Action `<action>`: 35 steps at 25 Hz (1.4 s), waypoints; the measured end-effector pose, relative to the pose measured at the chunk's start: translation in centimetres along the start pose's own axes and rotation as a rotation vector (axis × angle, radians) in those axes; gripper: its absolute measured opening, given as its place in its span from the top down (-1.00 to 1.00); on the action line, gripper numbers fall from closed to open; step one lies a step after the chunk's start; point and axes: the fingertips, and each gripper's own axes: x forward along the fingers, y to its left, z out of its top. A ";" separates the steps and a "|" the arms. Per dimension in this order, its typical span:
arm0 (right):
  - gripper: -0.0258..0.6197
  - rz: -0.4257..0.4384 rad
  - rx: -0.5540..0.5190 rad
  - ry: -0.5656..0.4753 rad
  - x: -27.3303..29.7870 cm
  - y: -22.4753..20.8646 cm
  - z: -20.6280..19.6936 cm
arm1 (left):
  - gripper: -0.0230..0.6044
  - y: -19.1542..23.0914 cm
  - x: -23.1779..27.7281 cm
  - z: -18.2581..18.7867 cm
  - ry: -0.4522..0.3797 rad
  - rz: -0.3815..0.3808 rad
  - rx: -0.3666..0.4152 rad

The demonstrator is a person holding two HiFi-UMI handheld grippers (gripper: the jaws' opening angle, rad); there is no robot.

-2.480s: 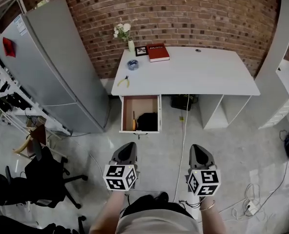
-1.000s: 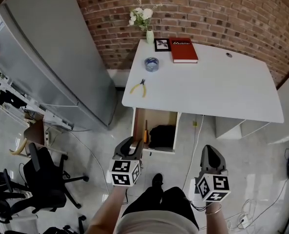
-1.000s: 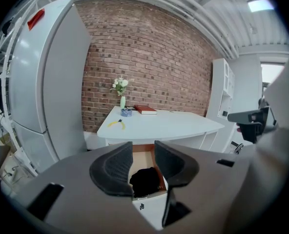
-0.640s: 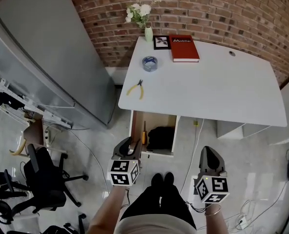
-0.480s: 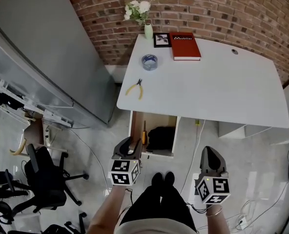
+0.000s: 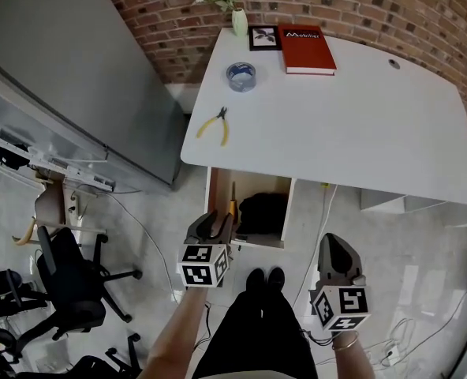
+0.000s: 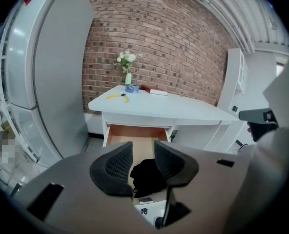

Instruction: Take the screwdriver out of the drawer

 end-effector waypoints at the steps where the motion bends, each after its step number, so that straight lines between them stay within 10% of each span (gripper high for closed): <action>1: 0.92 0.004 0.002 0.008 0.3 0.2 -0.6 | 0.50 0.3 0.5 -0.7 0.009 0.002 -0.016; 35: 0.92 -0.002 0.082 0.142 5.3 -1.5 -12.2 | 0.51 6.5 17.4 -13.1 0.388 0.073 0.034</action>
